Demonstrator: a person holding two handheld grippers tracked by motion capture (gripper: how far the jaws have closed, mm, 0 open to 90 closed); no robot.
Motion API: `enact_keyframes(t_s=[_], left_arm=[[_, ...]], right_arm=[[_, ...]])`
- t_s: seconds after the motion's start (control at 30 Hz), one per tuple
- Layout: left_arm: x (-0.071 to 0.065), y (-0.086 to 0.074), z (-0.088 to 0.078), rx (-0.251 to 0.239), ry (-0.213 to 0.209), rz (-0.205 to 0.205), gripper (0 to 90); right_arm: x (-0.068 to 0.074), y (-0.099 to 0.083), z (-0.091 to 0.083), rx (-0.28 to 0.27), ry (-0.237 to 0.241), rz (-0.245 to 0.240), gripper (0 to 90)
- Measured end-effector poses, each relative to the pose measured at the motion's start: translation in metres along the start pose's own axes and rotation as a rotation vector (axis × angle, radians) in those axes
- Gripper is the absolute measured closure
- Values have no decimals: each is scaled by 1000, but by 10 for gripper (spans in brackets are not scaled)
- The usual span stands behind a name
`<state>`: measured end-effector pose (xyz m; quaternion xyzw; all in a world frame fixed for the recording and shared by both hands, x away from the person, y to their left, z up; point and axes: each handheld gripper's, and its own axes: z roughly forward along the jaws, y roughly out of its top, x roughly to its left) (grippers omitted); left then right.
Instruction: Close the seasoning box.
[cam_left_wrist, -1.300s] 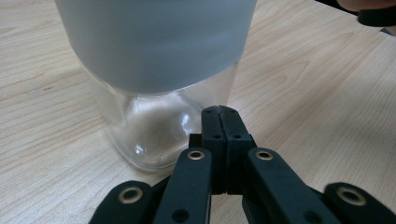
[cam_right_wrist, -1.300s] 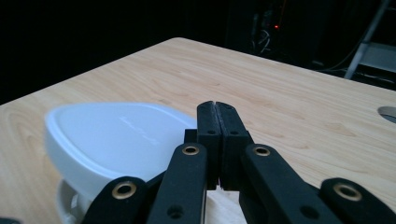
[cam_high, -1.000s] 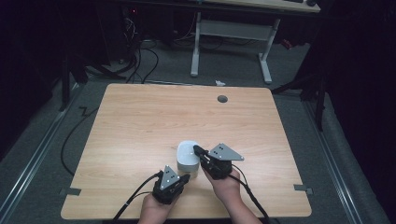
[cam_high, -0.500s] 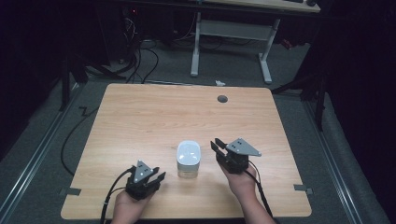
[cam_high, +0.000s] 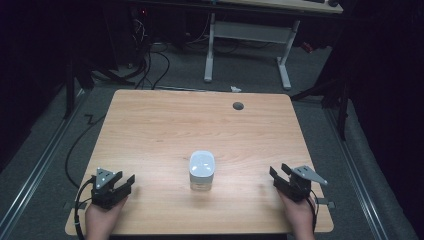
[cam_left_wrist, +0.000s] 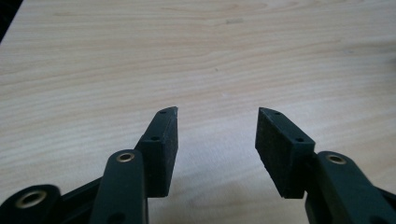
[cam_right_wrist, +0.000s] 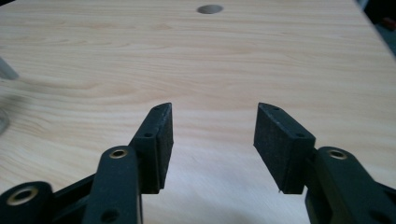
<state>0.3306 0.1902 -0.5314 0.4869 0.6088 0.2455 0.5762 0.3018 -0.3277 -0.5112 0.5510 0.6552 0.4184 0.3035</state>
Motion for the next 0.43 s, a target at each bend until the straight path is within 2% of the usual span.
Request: enact_keyframes(t_s=[0.03, 0.17, 0.27, 0.33, 0.43], left_arm=[[-3, -1, 0, -2, -1, 17, 494], [-16, -5, 3, -9, -22, 37, 496], [-19, -9, 3, 1, -34, 67, 497], [-18, -9, 4, 3, -32, 68, 498], [-17, -7, 3, -3, -33, 59, 501]], right_arm=[[-1, -4, -3, -5, -7, 1, 462], [-1, -8, -1, 25, -6, -17, 454], [-1, -10, 1, 24, 2, -10, 454], [-1, -9, 2, 28, 2, -24, 451], [0, -10, 1, 31, 2, -15, 436]])
